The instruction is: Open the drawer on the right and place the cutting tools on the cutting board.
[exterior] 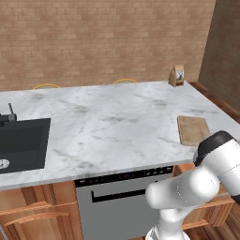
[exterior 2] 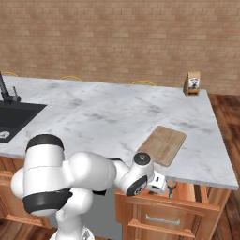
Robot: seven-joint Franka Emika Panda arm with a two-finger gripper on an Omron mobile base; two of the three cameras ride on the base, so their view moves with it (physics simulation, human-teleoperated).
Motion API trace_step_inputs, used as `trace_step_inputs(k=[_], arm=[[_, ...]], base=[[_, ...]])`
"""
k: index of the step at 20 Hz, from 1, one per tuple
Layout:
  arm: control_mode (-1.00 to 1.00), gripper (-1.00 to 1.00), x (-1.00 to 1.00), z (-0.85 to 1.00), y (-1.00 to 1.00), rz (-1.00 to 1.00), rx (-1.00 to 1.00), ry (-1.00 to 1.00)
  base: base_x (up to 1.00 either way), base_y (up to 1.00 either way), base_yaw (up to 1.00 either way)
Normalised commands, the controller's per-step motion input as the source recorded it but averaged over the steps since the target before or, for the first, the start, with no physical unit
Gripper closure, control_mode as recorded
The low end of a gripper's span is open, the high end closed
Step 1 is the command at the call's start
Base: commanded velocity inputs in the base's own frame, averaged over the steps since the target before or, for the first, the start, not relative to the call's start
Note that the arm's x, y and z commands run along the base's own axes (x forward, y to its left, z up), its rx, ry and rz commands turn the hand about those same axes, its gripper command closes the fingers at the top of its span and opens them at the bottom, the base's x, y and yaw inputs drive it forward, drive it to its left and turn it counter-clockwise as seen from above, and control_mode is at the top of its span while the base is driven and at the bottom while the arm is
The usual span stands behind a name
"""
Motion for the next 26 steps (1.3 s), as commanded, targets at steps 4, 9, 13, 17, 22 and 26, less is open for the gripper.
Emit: trace_step_inputs(k=[4, 9, 13, 17, 22, 26], arm=[[-1.00, -1.00, 0.00, -0.10, -0.13, 0.00, 0.00, 0.00], [-1.00, -1.00, 0.00, -0.07, -0.15, 0.00, 0.00, 0.00], [-1.00, -1.00, 0.00, -0.10, -0.13, 0.00, 0.00, 0.03], [-1.00, -1.00, 0.00, -0.10, -0.16, 0.00, -0.02, 0.04], [-1.00, -1.00, -0.23, -0.01, -0.28, 0.00, -0.03, 0.02], [-1.00, -1.00, -0.55, 0.00, -0.33, 0.00, -0.04, 0.00]], base=[[0.00, 0.00, 0.00], [0.00, 0.00, 0.00], [0.00, 0.00, 0.00], [0.00, 0.00, 0.00], [0.00, 0.00, 0.00], [0.00, 0.00, 0.00]])
